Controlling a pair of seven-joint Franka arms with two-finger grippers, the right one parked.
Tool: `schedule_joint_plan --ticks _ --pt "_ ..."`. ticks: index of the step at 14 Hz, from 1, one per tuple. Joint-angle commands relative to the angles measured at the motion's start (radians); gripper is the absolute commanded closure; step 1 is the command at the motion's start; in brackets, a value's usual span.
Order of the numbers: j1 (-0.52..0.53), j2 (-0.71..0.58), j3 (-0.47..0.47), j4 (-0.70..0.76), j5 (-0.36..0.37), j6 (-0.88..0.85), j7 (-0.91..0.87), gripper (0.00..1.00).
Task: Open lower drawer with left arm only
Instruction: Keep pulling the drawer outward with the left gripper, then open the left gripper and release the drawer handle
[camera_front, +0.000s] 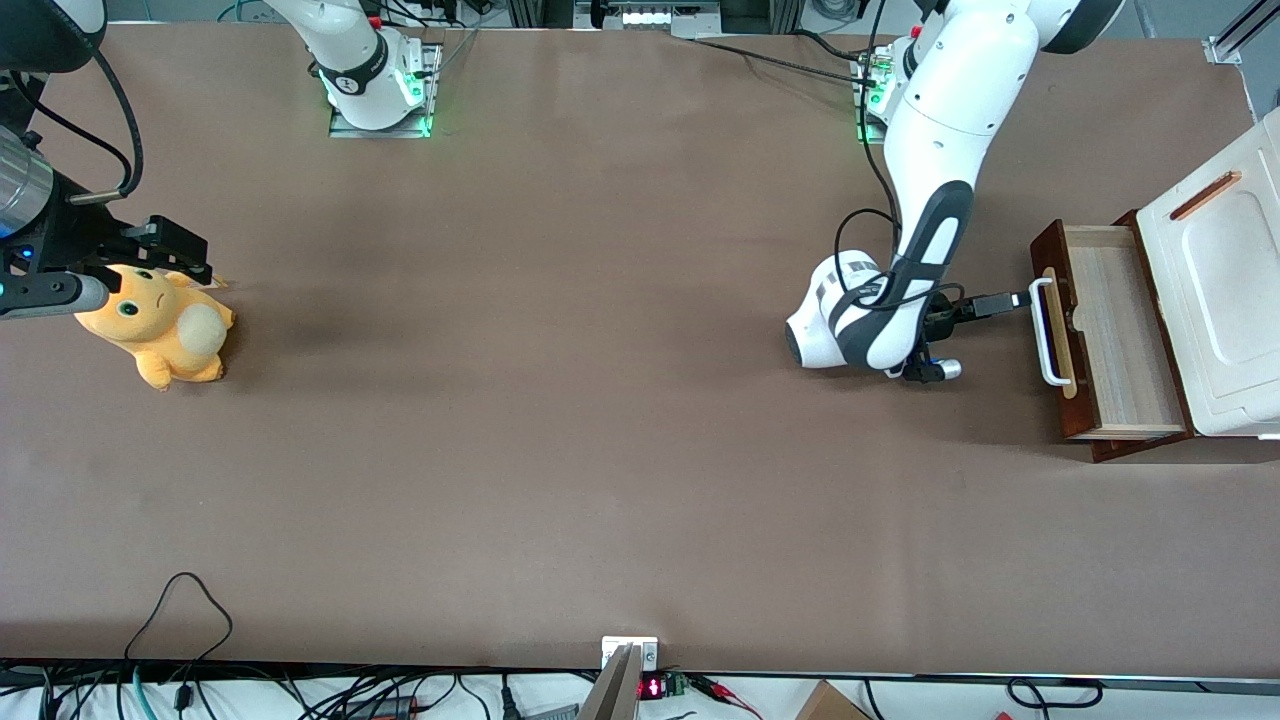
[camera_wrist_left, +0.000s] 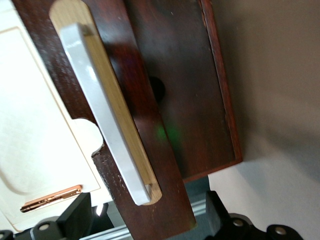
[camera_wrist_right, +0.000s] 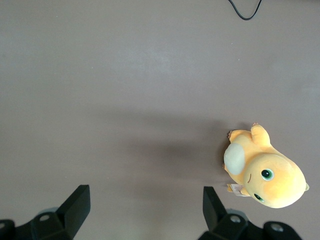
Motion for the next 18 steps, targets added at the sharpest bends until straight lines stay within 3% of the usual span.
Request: schedule_joint_plan --ticks 1,5,12,16,18 --pt "-0.003 -0.037 0.048 0.075 -0.074 0.0 0.145 0.0" --pt "0.008 -0.135 0.09 0.088 -0.14 0.063 0.3 0.0" --pt "0.126 -0.362 0.09 0.109 -0.27 0.15 0.5 0.0" --pt "0.224 -0.46 0.09 0.213 -0.458 0.15 0.678 0.0" --pt "0.281 -0.498 0.09 0.275 -0.613 0.15 0.68 0.0"
